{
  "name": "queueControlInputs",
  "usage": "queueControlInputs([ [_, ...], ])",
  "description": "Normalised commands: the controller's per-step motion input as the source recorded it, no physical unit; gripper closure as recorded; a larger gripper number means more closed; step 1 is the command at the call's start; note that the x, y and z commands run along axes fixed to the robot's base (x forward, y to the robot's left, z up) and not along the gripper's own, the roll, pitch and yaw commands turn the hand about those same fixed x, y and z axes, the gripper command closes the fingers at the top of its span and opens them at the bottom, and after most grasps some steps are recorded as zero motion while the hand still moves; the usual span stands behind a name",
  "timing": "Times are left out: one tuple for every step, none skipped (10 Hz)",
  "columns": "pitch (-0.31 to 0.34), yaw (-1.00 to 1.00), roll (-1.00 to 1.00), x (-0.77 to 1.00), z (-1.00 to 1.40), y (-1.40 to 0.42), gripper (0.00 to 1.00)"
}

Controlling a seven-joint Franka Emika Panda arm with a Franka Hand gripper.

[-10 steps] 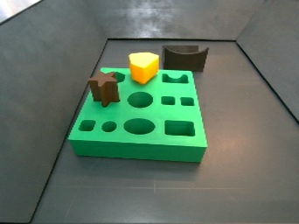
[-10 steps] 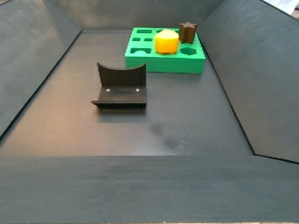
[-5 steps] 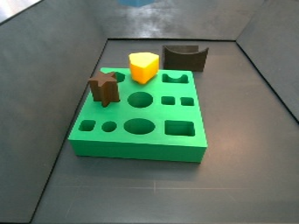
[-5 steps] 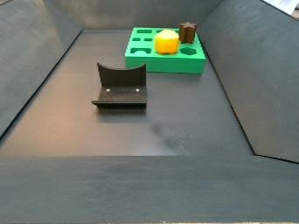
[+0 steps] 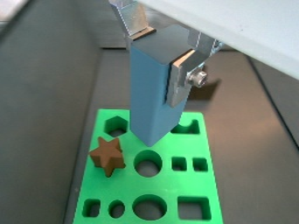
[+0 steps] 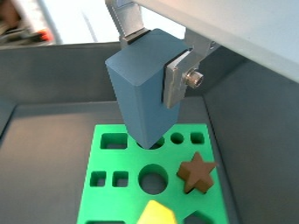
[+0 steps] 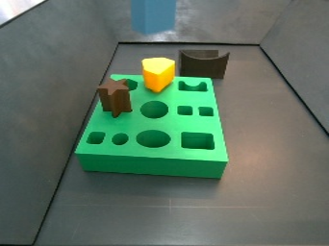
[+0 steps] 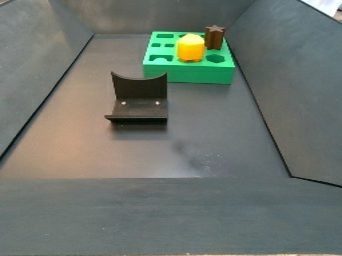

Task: Pick up the rectangle object. Move up. Move to above the board. Insert the rectangle object.
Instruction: Insert the rectangle object.

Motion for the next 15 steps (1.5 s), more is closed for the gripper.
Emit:
queueControlInputs([
  [-0.203,-1.0,-0.09,-0.01,-0.39,-0.02,1.0],
  [-0.201,-1.0,-0.09,-0.01,-0.39,-0.02,1.0],
  [-0.201,-1.0,-0.09,-0.01,-0.39,-0.02,1.0],
  [-0.201,-1.0,-0.09,-0.01,-0.39,-0.02,1.0],
  [-0.203,-1.0,-0.09,-0.01,-0.39,-0.02,1.0],
  [-0.203,-1.0,-0.09,-0.01,-0.39,-0.02,1.0],
  [-0.204,-1.0,-0.08,-0.01,-0.39,-0.02,1.0],
  [-0.156,-1.0,-0.07,0.0,-0.41,0.0,1.0],
  [-0.044,-0.9,0.01,-0.18,-0.04,0.0,1.0],
  [-0.099,-0.46,0.0,-0.29,-0.02,0.0,1.0],
  [-0.031,-0.08,0.0,0.18,-0.3,-0.17,1.0],
  [-0.021,-0.05,0.0,0.22,-0.28,-0.16,1.0],
  [-0.011,-0.02,0.0,0.23,-0.25,-0.15,1.0],
  [0.0,-0.01,0.0,0.3,-0.24,-0.19,1.0],
  [0.0,-0.01,0.0,0.33,-0.22,-0.22,1.0],
])
